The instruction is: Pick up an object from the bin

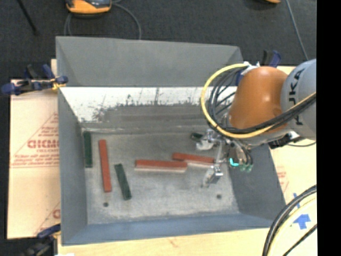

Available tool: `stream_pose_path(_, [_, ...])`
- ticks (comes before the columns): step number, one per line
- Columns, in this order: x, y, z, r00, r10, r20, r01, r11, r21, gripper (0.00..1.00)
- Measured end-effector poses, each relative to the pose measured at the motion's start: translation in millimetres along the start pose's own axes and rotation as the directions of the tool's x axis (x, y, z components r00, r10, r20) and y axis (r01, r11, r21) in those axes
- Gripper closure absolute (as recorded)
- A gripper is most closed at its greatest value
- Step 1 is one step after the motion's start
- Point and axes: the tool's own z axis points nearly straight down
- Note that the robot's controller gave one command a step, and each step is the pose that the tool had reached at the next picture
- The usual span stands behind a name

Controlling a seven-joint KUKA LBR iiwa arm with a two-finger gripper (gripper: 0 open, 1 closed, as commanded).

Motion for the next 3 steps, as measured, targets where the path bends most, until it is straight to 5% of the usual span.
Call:
stream_pose_path(1, [-1.9, 0.0, -3.9, 1.000, -0.001, 0.008, 0.001, 1.000, 0.001, 0.00])
stream_pose_path(2, [-56.8, -5.5, 86.1, 0.997, 0.073, 0.009, -0.073, 0.997, -0.003, 1.00])
stream_pose_path(3, [-56.8, -5.5, 86.1, 0.997, 0.073, 0.010, -0.073, 0.997, -0.002, 1.00])
